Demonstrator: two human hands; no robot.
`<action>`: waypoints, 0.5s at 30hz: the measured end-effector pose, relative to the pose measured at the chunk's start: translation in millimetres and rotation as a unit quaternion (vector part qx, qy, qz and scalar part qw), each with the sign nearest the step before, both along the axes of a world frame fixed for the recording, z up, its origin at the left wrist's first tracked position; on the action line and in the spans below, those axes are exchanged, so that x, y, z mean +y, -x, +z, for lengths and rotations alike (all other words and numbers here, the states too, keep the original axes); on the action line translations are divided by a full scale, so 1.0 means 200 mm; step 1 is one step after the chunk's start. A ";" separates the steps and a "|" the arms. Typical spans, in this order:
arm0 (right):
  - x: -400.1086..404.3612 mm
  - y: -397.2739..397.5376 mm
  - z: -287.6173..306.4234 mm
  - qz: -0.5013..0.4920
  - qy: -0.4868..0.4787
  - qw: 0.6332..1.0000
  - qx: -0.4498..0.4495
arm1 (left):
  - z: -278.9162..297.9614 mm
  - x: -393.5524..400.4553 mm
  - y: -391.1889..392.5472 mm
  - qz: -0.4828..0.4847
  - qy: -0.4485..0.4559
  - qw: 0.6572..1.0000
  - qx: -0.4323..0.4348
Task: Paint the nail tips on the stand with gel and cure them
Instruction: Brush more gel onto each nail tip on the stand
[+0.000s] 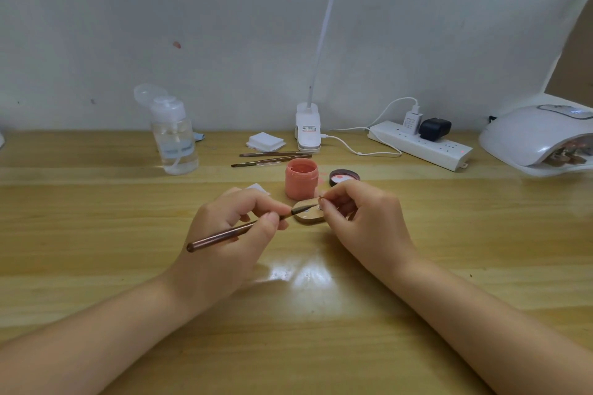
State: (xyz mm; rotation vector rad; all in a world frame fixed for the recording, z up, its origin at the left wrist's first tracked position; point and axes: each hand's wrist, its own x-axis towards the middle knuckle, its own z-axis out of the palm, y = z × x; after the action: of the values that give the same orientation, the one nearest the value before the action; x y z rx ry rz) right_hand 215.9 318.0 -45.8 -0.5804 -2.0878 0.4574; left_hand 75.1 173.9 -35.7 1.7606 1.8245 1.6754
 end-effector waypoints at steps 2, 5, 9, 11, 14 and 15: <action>0.00 0.00 0.00 0.004 0.006 1.000 0.004 | 0.00 0.00 0.00 0.001 -0.016 1.000 -0.015; 0.00 0.00 0.00 0.010 0.011 1.000 0.011 | 0.00 0.01 -0.01 0.001 -0.017 0.999 -0.050; 0.00 0.00 0.00 0.009 0.043 0.999 0.014 | -0.01 0.01 0.00 -0.031 0.001 0.997 -0.075; 0.00 0.00 0.00 0.012 0.065 0.998 0.019 | -0.01 0.01 0.01 -0.037 -0.010 0.996 -0.078; 0.00 0.00 0.00 0.021 0.092 0.995 0.029 | -0.01 0.02 0.01 -0.034 -0.023 0.995 -0.095; 0.00 0.00 0.00 0.024 0.096 0.995 0.030 | 0.00 0.02 0.00 -0.035 -0.019 0.995 -0.097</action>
State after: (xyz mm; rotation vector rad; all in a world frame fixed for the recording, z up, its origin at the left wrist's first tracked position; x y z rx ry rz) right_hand 215.9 318.5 -45.5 -0.6212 -2.0167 0.6996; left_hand 74.3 178.2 -36.7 1.5921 1.6416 1.7943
